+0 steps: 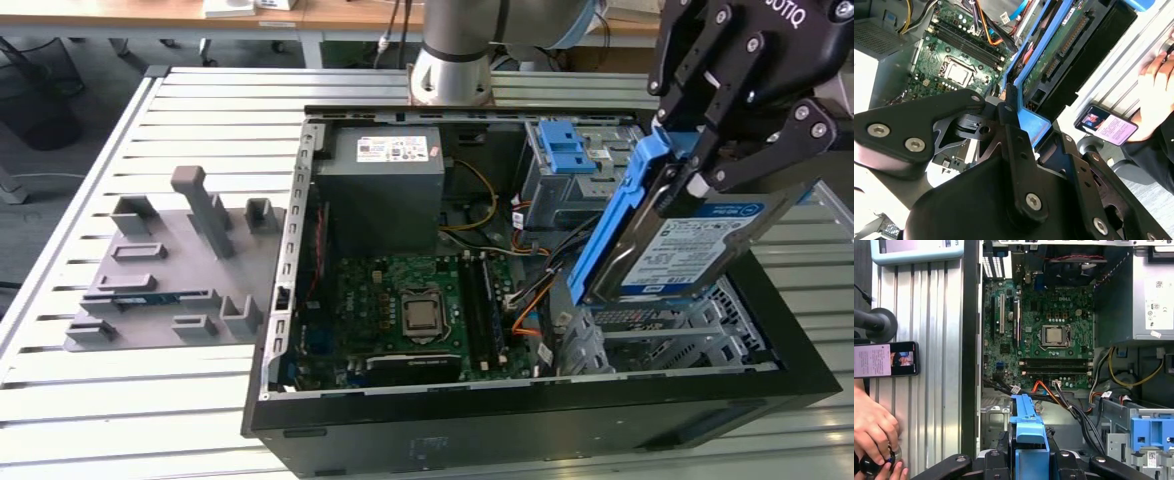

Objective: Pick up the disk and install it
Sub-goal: 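Insert the disk into the insertion slot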

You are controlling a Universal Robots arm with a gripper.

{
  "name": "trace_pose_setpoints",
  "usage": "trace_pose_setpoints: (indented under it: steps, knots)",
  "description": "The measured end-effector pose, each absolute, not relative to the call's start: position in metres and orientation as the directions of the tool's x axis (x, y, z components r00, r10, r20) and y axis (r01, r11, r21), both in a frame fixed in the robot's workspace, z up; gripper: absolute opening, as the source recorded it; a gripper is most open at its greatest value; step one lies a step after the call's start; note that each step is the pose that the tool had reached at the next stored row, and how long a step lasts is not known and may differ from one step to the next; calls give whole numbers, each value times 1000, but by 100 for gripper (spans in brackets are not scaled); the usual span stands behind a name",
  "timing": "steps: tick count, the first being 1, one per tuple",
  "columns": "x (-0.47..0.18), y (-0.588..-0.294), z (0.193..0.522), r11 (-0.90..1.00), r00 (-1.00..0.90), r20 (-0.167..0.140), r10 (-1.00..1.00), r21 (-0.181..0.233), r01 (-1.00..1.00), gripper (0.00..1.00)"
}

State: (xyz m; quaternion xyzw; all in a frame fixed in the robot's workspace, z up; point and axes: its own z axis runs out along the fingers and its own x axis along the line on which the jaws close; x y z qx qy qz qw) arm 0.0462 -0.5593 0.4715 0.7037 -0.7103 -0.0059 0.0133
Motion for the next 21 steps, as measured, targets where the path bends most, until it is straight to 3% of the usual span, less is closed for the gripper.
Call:
trace_pose_setpoints:
  steps: [21]
  knots:
    - [74, -559, 452, 9, -9, 11, -1000, 27, -1000, 36]
